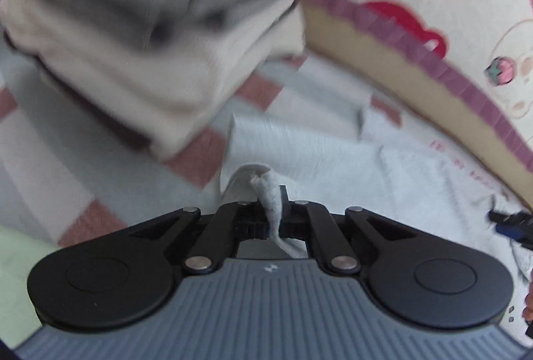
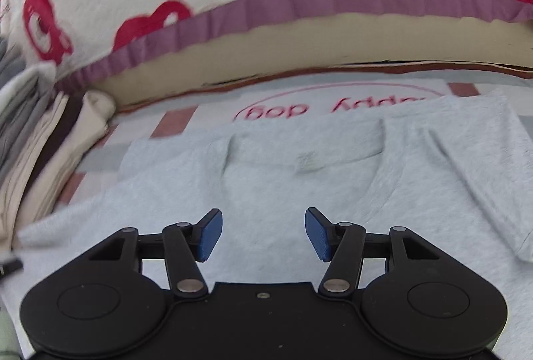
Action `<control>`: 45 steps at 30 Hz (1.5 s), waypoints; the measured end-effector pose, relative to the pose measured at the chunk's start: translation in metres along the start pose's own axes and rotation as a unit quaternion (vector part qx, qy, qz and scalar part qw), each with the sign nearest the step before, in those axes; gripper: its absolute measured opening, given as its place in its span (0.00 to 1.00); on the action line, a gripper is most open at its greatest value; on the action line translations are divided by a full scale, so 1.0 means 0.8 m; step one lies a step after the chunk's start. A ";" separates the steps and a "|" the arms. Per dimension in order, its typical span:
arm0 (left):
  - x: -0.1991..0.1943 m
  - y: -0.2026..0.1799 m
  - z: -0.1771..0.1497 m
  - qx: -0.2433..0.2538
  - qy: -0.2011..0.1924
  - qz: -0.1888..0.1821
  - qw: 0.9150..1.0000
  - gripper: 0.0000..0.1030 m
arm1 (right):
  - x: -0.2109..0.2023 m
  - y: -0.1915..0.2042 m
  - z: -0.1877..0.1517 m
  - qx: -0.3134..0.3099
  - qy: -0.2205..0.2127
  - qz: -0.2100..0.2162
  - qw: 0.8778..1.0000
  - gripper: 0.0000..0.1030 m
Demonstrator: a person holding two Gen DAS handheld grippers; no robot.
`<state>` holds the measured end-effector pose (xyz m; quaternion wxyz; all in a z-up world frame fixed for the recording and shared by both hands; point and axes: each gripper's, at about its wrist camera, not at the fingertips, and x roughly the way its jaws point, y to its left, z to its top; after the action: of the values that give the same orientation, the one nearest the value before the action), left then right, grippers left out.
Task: Fold clothes
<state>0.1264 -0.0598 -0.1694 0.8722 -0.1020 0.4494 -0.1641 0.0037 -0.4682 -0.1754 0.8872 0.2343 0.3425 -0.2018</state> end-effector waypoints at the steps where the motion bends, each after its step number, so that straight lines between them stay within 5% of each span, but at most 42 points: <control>1: 0.016 0.014 0.001 -0.034 0.031 -0.004 0.999 0.03 | 0.000 -0.010 0.005 -0.001 -0.004 -0.024 1.000 0.59; 2: 0.029 0.025 0.001 -0.061 0.056 -0.007 0.997 0.03 | 0.001 -0.020 0.009 -0.005 -0.008 -0.050 0.999 0.60; 9: 0.024 0.006 -0.001 -0.009 0.039 -0.002 0.999 0.04 | 0.017 -0.082 0.049 -0.038 -0.032 -0.146 0.988 0.60; 15: 0.027 0.014 -0.004 -0.029 0.051 -0.008 0.998 0.04 | 0.059 -0.113 0.068 -0.073 0.009 -0.063 0.995 0.58; 16: 0.027 0.011 -0.005 -0.020 0.049 -0.005 0.999 0.04 | 0.063 -0.113 0.065 -0.085 0.006 -0.046 0.995 0.49; 17: 0.027 0.008 -0.005 -0.010 0.046 -0.001 0.999 0.04 | 0.065 -0.109 0.064 -0.106 0.005 -0.041 0.993 0.12; 18: 0.027 0.004 -0.006 0.000 0.043 0.003 0.999 0.04 | 0.063 -0.105 0.065 -0.114 -0.004 -0.051 0.992 0.05; 21: 0.023 -0.006 -0.008 0.028 0.034 0.017 0.999 0.03 | 0.044 -0.111 0.072 -0.062 -0.060 -0.067 0.994 0.05; 25: 0.023 -0.003 -0.011 0.025 0.040 0.024 0.999 0.03 | 0.072 -0.095 0.065 -0.111 -0.032 -0.124 0.985 0.05; 28: 0.021 -0.003 -0.012 0.024 0.042 0.027 0.998 0.03 | 0.068 -0.082 0.070 -0.076 -0.038 -0.198 0.976 0.13; 29: 0.020 -0.003 -0.012 0.022 0.043 0.026 0.998 0.03 | 0.061 -0.076 0.071 -0.059 -0.051 -0.212 0.974 0.27; 32: 0.021 0.002 -0.010 0.002 0.047 0.019 0.999 0.04 | 0.044 -0.038 0.071 -0.070 -0.066 -0.110 0.989 0.29; 36: 0.022 0.004 -0.010 -0.009 0.051 0.013 0.999 0.04 | 0.055 0.011 0.065 -0.044 0.001 0.079 0.996 0.45; 42: 0.020 0.002 -0.012 0.000 0.051 0.014 0.999 0.04 | 0.102 0.065 0.057 -0.050 0.034 0.094 0.994 0.48; 43: 0.019 0.002 -0.012 0.002 0.050 0.015 0.999 0.04 | 0.108 0.072 0.055 -0.066 0.032 0.089 0.993 0.43; 44: 0.019 0.002 -0.012 0.004 0.050 0.015 0.999 0.04 | 0.114 0.078 0.053 -0.082 0.031 0.084 0.993 0.15; 45: 0.019 0.002 -0.012 0.006 0.050 0.015 0.999 0.04 | 0.117 0.084 0.055 -0.101 0.028 0.075 0.992 0.04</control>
<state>0.1273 -0.0647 -0.1869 0.8518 -0.0812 0.4926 -0.1585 0.1251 -0.4565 -0.1937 0.9088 0.1740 0.3677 -0.0925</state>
